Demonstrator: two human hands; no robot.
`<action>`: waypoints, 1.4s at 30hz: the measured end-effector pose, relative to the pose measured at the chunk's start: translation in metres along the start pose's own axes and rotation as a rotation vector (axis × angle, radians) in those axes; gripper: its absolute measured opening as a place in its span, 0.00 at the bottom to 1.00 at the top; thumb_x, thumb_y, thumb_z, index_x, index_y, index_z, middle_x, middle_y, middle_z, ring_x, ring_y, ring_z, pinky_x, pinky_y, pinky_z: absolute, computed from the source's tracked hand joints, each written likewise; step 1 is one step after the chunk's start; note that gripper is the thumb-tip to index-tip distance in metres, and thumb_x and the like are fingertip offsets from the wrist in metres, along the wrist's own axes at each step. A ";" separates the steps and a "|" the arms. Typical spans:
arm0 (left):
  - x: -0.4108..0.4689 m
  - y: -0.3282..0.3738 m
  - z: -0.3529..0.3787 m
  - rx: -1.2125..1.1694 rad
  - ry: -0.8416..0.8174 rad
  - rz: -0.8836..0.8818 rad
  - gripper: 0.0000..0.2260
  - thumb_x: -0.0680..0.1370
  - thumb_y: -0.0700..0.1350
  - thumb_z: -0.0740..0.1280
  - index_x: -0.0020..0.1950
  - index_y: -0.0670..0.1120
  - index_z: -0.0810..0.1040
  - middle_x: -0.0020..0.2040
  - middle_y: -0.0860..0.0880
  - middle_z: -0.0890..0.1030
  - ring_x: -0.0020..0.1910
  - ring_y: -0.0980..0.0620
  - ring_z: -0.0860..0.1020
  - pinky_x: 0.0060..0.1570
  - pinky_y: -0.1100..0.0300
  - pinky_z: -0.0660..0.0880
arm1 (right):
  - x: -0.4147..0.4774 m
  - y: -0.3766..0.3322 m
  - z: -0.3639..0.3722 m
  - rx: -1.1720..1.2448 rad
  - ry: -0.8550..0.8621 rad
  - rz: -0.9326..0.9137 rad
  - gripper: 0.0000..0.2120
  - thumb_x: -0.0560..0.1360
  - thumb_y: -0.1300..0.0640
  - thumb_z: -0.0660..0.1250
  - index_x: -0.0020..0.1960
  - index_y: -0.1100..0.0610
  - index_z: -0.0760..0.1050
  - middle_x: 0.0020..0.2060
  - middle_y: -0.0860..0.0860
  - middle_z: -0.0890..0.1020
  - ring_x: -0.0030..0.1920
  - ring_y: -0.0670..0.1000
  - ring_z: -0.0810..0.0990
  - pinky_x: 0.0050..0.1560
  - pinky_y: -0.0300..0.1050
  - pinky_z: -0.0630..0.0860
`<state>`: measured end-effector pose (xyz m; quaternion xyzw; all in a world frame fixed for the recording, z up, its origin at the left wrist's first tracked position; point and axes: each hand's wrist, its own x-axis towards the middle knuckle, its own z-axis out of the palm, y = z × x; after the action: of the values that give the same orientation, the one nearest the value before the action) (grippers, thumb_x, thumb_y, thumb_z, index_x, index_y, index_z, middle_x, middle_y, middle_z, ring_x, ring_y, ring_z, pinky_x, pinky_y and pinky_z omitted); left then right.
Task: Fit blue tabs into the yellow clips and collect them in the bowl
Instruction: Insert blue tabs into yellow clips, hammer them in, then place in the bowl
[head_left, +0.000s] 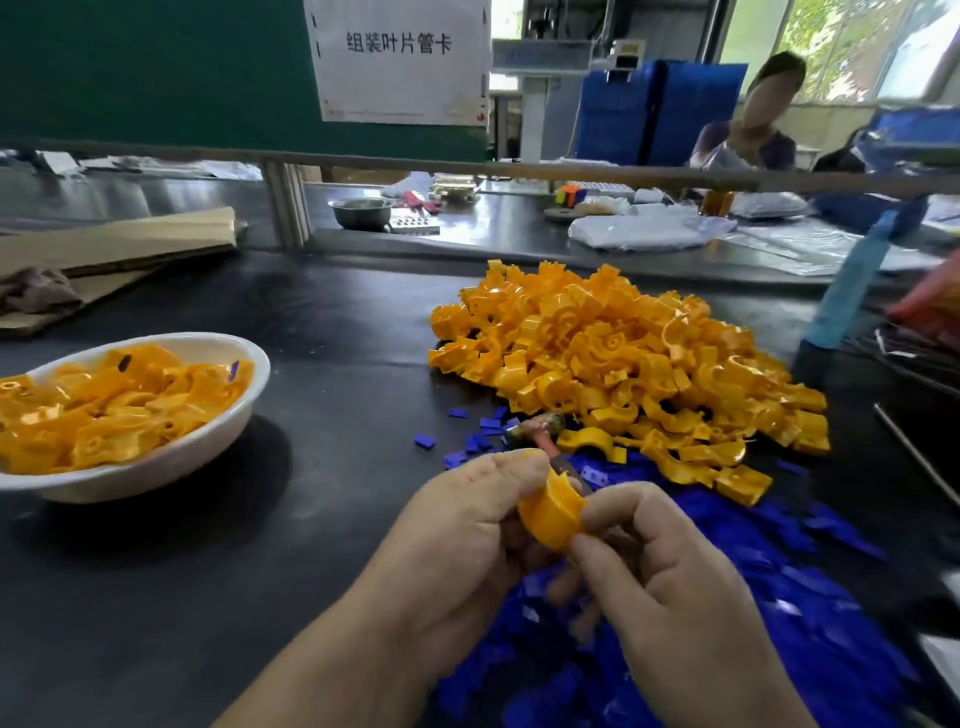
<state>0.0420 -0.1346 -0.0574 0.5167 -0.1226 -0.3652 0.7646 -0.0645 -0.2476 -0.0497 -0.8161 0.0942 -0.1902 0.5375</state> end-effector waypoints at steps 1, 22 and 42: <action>0.001 -0.002 -0.001 -0.021 -0.031 0.003 0.15 0.71 0.48 0.70 0.55 0.42 0.82 0.52 0.40 0.85 0.44 0.45 0.83 0.42 0.55 0.81 | 0.000 0.001 -0.001 -0.092 0.031 -0.042 0.11 0.74 0.58 0.67 0.43 0.41 0.71 0.37 0.43 0.82 0.30 0.44 0.81 0.32 0.38 0.79; 0.016 -0.017 -0.031 0.064 0.219 0.061 0.18 0.64 0.46 0.73 0.52 0.46 0.82 0.42 0.43 0.86 0.36 0.49 0.84 0.31 0.57 0.79 | 0.027 0.058 -0.051 -1.095 -0.023 0.169 0.08 0.77 0.44 0.56 0.48 0.44 0.73 0.46 0.44 0.78 0.46 0.47 0.77 0.44 0.48 0.76; 0.011 -0.016 -0.025 0.126 0.170 0.111 0.22 0.62 0.48 0.74 0.54 0.43 0.80 0.45 0.40 0.86 0.39 0.44 0.85 0.30 0.58 0.79 | 0.033 0.060 -0.049 -0.976 -0.017 0.103 0.08 0.73 0.42 0.63 0.45 0.44 0.67 0.37 0.44 0.77 0.38 0.45 0.76 0.38 0.45 0.76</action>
<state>0.0574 -0.1277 -0.0849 0.5852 -0.1088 -0.2686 0.7573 -0.0518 -0.3252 -0.0803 -0.9686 0.2081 -0.0904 0.1016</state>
